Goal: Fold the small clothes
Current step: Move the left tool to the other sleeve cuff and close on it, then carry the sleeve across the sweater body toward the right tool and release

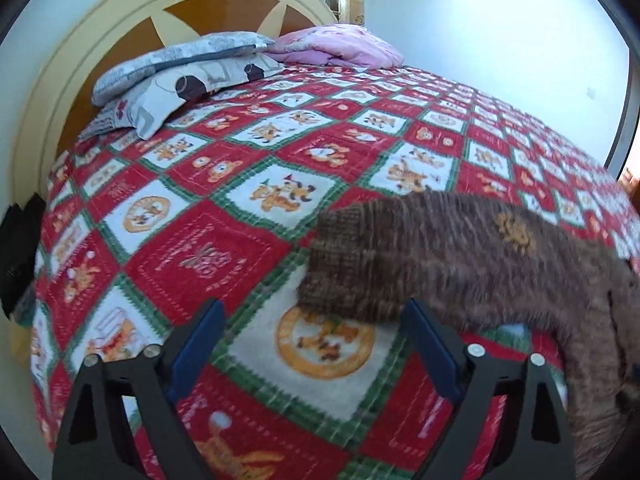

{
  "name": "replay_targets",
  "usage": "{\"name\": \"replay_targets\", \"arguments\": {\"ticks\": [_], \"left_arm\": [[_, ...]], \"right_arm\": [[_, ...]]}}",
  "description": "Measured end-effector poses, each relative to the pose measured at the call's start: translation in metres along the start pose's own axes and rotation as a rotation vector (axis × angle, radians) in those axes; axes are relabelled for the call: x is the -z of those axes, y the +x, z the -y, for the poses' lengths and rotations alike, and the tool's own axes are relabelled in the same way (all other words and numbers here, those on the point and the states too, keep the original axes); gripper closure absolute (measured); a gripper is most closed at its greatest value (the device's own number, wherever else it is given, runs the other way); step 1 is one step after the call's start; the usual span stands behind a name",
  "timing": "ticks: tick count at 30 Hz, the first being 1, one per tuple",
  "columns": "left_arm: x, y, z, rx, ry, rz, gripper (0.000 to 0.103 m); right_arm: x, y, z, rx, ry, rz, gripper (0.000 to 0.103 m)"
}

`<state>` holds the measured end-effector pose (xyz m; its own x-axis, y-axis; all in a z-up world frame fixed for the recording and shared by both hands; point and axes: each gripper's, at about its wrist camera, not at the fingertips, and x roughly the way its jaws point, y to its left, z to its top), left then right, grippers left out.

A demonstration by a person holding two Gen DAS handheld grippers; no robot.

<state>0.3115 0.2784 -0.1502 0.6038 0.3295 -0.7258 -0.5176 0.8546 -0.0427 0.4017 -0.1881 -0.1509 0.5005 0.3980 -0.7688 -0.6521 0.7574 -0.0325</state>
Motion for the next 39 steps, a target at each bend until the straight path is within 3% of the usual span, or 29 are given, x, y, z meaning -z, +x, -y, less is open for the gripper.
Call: {"name": "replay_targets", "arguments": {"ticks": [8, 13, 15, 16, 22, 28, 36, 39], "left_arm": [[-0.011, 0.021, 0.001, 0.043, -0.082, -0.067, 0.019], [-0.013, 0.02, 0.01, 0.105, -0.065, -0.073, 0.056], [-0.013, 0.023, 0.015, 0.147, -0.042, -0.092, 0.086], [-0.013, 0.022, 0.016, 0.146, -0.034, -0.089, 0.089], [-0.025, 0.007, 0.01, 0.206, -0.079, -0.037, 0.091], [-0.045, -0.017, 0.022, 0.245, -0.057, 0.015, 0.092], [-0.074, -0.06, 0.069, 0.339, -0.001, 0.096, 0.092], [-0.078, -0.075, 0.092, 0.386, 0.035, 0.107, 0.093]], "right_arm": [[0.001, -0.001, 0.001, -0.004, 0.005, 0.01, 0.027], [0.002, -0.002, 0.001, -0.006, 0.007, 0.015, 0.027], [0.001, -0.001, 0.001, -0.006, 0.007, 0.016, 0.027], [0.001, -0.002, 0.001, -0.007, 0.007, 0.017, 0.027], [0.002, -0.002, 0.002, -0.012, 0.012, 0.022, 0.027], [0.002, -0.002, 0.002, -0.018, 0.016, 0.027, 0.026], [0.001, -0.004, 0.005, -0.03, 0.023, 0.025, 0.026], [-0.007, -0.014, 0.02, -0.087, 0.109, 0.019, 0.025]]}}
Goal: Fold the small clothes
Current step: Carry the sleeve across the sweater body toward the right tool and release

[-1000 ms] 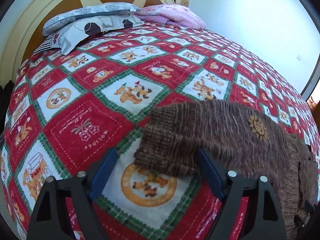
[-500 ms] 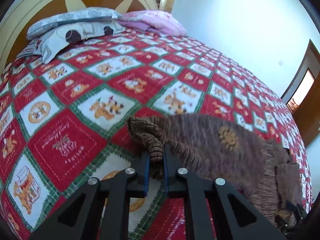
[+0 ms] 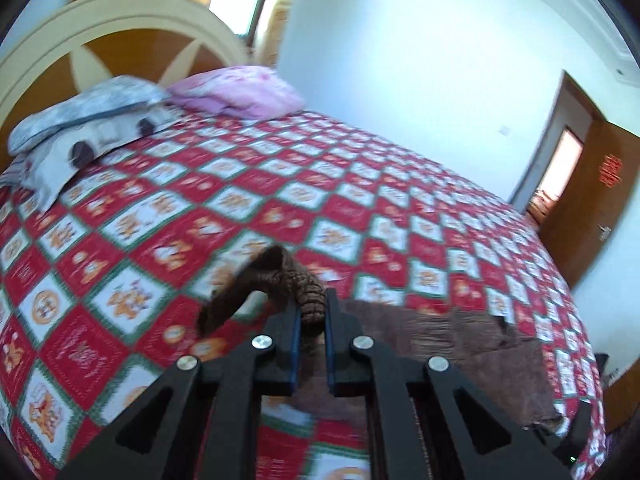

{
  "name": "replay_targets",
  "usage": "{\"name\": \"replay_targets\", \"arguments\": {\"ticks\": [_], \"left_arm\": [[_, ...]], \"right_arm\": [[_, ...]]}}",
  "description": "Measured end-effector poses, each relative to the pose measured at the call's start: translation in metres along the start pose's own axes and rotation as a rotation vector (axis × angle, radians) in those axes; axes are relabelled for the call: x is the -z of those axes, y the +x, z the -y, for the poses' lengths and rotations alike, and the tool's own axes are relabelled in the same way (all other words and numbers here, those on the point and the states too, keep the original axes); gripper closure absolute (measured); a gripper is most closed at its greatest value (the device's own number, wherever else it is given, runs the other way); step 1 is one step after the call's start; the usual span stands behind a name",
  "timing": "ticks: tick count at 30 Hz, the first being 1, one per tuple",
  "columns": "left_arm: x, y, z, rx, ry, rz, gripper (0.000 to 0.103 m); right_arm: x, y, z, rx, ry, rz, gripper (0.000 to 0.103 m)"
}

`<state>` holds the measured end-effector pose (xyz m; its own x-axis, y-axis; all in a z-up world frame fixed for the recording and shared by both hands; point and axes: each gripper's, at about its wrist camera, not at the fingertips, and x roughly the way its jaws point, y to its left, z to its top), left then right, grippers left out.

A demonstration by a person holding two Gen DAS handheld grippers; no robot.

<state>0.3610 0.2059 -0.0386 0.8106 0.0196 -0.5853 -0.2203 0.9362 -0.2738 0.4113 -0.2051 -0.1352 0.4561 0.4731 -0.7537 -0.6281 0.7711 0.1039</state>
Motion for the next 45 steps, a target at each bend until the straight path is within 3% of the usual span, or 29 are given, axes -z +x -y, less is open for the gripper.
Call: {"name": "replay_targets", "arguments": {"ticks": [3, 9, 14, 16, 18, 20, 23, 26, 30, 32, 34, 37, 39, 43, 45], "left_arm": [[-0.004, -0.007, 0.037, 0.065, 0.058, 0.007, 0.093], [0.002, -0.008, 0.106, 0.177, 0.157, -0.002, 0.093], [0.045, 0.0, 0.181, 0.238, 0.305, -0.01, 0.093], [0.076, 0.011, 0.212, 0.207, 0.378, -0.012, 0.085], [0.104, 0.019, 0.234, 0.176, 0.46, -0.021, 0.048], [0.134, 0.021, 0.248, 0.191, 0.551, -0.055, 0.038], [0.158, 0.007, 0.242, 0.233, 0.653, -0.028, 0.034], [0.157, 0.006, 0.212, 0.148, 0.689, 0.013, 0.022], [0.13, 0.04, 0.147, -0.093, 0.619, 0.011, 0.019], [0.112, 0.06, 0.11, -0.256, 0.552, 0.033, 0.019], [0.096, 0.081, 0.078, -0.335, 0.465, 0.013, 0.019], [0.093, 0.104, 0.056, -0.317, 0.394, -0.076, 0.019], [0.1, 0.113, 0.052, -0.283, 0.401, -0.133, 0.019], [0.111, 0.113, 0.065, -0.262, 0.467, -0.127, 0.019], [0.112, 0.112, 0.065, -0.258, 0.461, -0.124, 0.018]], "right_arm": [[-0.01, -0.028, 0.018, -0.003, 0.1, 0.062, 0.024], [-0.015, -0.09, 0.054, 0.079, 0.211, 0.163, 0.023], [0.006, -0.124, 0.094, 0.176, 0.341, 0.208, 0.023], [0.019, -0.125, 0.103, 0.207, 0.371, 0.2, 0.023], [0.028, -0.124, 0.109, 0.212, 0.394, 0.179, 0.023], [0.041, -0.124, 0.114, 0.215, 0.411, 0.16, 0.023], [0.051, -0.128, 0.116, 0.233, 0.394, 0.145, 0.023], [0.052, -0.126, 0.115, 0.236, 0.377, 0.124, 0.023], [0.033, -0.111, 0.096, 0.214, 0.308, 0.095, 0.023], [0.019, -0.098, 0.08, 0.189, 0.252, 0.075, 0.023], [0.003, -0.076, 0.06, 0.157, 0.183, 0.042, 0.023], [-0.017, -0.043, 0.032, 0.154, 0.101, -0.004, 0.023], [-0.028, -0.019, 0.016, 0.16, 0.043, -0.035, 0.023], [-0.044, 0.031, 0.003, 0.298, -0.068, -0.132, 0.023], [-0.054, 0.032, 0.024, 0.386, -0.035, -0.11, 0.023]]}}
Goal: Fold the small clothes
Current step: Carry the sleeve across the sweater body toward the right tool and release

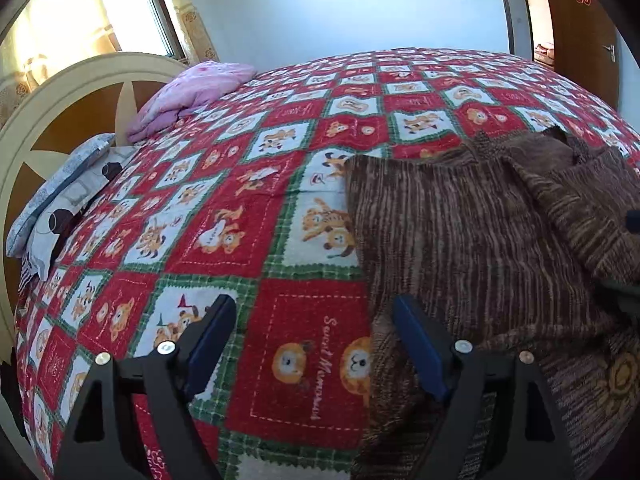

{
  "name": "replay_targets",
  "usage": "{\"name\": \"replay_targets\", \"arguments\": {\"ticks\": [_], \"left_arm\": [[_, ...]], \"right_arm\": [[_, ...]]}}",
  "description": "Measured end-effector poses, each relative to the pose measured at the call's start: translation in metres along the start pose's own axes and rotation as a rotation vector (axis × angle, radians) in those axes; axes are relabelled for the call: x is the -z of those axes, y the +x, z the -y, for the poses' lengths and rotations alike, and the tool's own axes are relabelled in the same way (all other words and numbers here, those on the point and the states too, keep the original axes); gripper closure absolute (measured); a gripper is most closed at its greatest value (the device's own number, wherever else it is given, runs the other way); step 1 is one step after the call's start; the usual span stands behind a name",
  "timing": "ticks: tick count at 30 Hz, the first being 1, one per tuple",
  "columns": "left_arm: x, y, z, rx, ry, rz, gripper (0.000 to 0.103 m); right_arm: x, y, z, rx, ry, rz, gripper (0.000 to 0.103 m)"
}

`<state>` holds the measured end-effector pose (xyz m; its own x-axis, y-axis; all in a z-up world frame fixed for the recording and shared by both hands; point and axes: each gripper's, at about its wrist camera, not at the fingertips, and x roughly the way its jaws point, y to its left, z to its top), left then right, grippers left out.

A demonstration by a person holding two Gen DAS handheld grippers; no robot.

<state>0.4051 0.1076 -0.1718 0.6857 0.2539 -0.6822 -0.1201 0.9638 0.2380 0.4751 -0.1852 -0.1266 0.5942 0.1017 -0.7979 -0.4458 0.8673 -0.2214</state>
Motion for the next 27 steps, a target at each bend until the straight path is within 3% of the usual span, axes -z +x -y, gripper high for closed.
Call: {"name": "replay_targets", "arguments": {"ticks": [4, 6, 10, 13, 14, 15, 18, 24, 27], "left_arm": [[0.004, 0.001, -0.009, 0.015, -0.049, 0.004, 0.012], [0.005, 0.003, -0.011, 0.032, -0.066, 0.002, 0.012], [0.005, 0.006, -0.016, 0.062, -0.096, -0.005, 0.011], [0.005, 0.005, -0.015, 0.06, -0.095, 0.0, 0.011], [0.005, 0.004, -0.014, 0.06, -0.091, 0.005, 0.011], [0.005, 0.004, -0.014, 0.061, -0.088, 0.008, 0.011], [0.007, 0.0, -0.011, 0.09, -0.063, 0.012, 0.011], [0.013, -0.009, -0.002, 0.08, -0.013, 0.026, 0.007], [0.017, -0.013, -0.002, 0.086, -0.015, 0.037, 0.003]], "right_arm": [[-0.008, 0.0, 0.08, 0.222, 0.202, 0.023, 0.023], [-0.003, -0.004, 0.111, 0.252, 0.269, 0.016, 0.023], [0.011, -0.022, 0.125, 0.118, 0.312, 0.029, 0.023], [0.02, -0.035, 0.101, -0.09, 0.303, 0.039, 0.023], [0.025, -0.039, 0.089, -0.157, 0.29, 0.036, 0.025], [0.029, -0.04, 0.078, -0.188, 0.266, 0.03, 0.033], [0.042, -0.032, 0.049, -0.219, 0.191, -0.014, 0.055], [0.067, -0.035, 0.039, -0.204, 0.131, -0.049, 0.056], [0.062, -0.046, 0.047, -0.209, 0.153, 0.012, 0.056]]}}
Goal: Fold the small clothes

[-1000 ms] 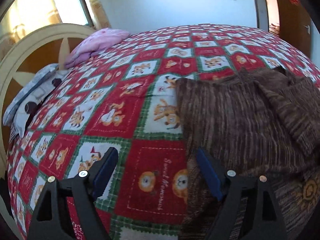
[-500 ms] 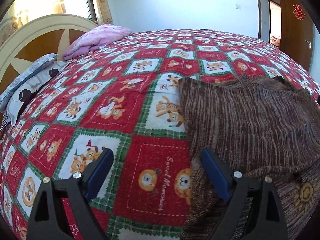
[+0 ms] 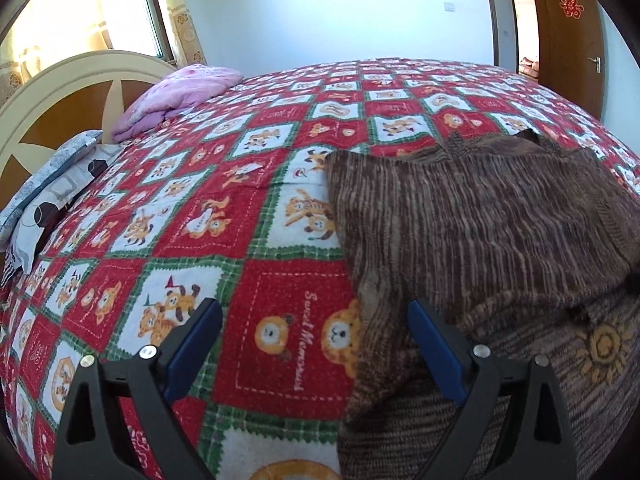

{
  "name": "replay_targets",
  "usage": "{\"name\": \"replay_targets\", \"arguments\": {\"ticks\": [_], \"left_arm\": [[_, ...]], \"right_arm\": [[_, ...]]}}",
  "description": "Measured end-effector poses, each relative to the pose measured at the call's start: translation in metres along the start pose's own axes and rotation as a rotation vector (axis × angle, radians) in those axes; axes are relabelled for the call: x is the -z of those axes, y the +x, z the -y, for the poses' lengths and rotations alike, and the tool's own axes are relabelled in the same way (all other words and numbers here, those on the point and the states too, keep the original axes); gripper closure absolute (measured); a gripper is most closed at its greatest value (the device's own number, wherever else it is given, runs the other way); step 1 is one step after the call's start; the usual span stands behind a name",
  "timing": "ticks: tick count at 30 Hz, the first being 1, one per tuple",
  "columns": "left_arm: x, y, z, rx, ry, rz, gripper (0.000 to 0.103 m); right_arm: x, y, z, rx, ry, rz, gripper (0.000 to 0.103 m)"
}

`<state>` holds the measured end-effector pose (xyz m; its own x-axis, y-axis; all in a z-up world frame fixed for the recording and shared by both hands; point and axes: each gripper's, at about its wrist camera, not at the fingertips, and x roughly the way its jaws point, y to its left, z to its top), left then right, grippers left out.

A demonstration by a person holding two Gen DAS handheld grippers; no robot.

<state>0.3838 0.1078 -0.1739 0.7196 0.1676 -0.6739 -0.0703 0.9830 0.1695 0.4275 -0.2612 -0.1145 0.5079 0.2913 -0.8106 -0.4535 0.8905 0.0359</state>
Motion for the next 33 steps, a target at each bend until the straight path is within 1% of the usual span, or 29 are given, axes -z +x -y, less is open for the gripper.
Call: {"name": "replay_targets", "arguments": {"ticks": [1, 2, 3, 4, 6, 7, 10, 12, 13, 14, 15, 16, 19, 21, 23, 29, 33], "left_arm": [[0.0, 0.0, -0.001, -0.006, -0.006, 0.003, 0.002], [0.0, 0.002, -0.001, -0.009, -0.009, -0.003, 0.001], [-0.001, 0.005, -0.001, -0.005, -0.007, -0.015, 0.001], [-0.002, 0.006, -0.002, 0.001, -0.008, -0.024, 0.001], [-0.002, 0.007, -0.003, 0.007, -0.016, -0.032, 0.0], [-0.002, 0.007, -0.004, 0.014, -0.02, -0.036, 0.0], [0.003, 0.003, -0.01, 0.057, -0.064, -0.073, 0.0], [0.007, -0.002, -0.013, 0.081, -0.09, -0.071, 0.0], [0.009, -0.007, -0.015, 0.076, -0.102, -0.06, 0.0], [0.011, -0.009, -0.014, 0.072, -0.107, -0.055, 0.0], [0.012, -0.012, -0.014, 0.066, -0.109, -0.056, 0.0], [0.014, -0.013, -0.012, 0.056, -0.109, -0.062, 0.0], [0.019, -0.021, -0.003, 0.037, -0.071, -0.06, 0.0], [0.021, -0.029, 0.001, 0.013, -0.054, -0.037, 0.0], [0.023, -0.036, 0.003, 0.013, -0.051, -0.023, 0.0], [0.029, -0.049, 0.009, -0.019, -0.025, 0.006, 0.0], [0.032, -0.06, 0.008, -0.002, -0.045, 0.025, 0.0]], "right_arm": [[-0.003, 0.0, 0.003, -0.004, 0.006, 0.012, 0.056], [-0.002, 0.004, 0.004, 0.013, -0.001, 0.003, 0.056], [-0.002, 0.014, 0.005, 0.037, -0.011, -0.029, 0.053], [0.001, 0.026, 0.009, 0.019, 0.002, -0.076, 0.052], [0.002, 0.021, 0.016, -0.017, 0.041, -0.053, 0.052], [0.003, 0.019, 0.018, -0.021, 0.051, -0.058, 0.051], [0.011, 0.01, 0.021, -0.002, 0.046, -0.053, 0.051], [0.019, 0.004, 0.026, -0.007, 0.052, -0.047, 0.051], [0.021, 0.002, 0.028, -0.001, 0.055, -0.047, 0.049], [0.024, 0.003, 0.029, 0.018, 0.053, -0.055, 0.045], [0.03, 0.005, 0.031, 0.06, 0.049, -0.072, 0.037], [0.031, 0.007, 0.032, 0.076, 0.053, -0.07, 0.035], [0.042, 0.002, 0.032, 0.077, 0.032, 0.001, 0.034], [0.045, 0.0, 0.035, 0.062, 0.049, 0.012, 0.034], [0.046, -0.002, 0.038, 0.052, 0.066, 0.016, 0.034], [0.046, 0.0, 0.034, 0.081, 0.047, 0.031, 0.033], [0.048, 0.001, 0.03, 0.101, 0.033, 0.043, 0.032]]}}
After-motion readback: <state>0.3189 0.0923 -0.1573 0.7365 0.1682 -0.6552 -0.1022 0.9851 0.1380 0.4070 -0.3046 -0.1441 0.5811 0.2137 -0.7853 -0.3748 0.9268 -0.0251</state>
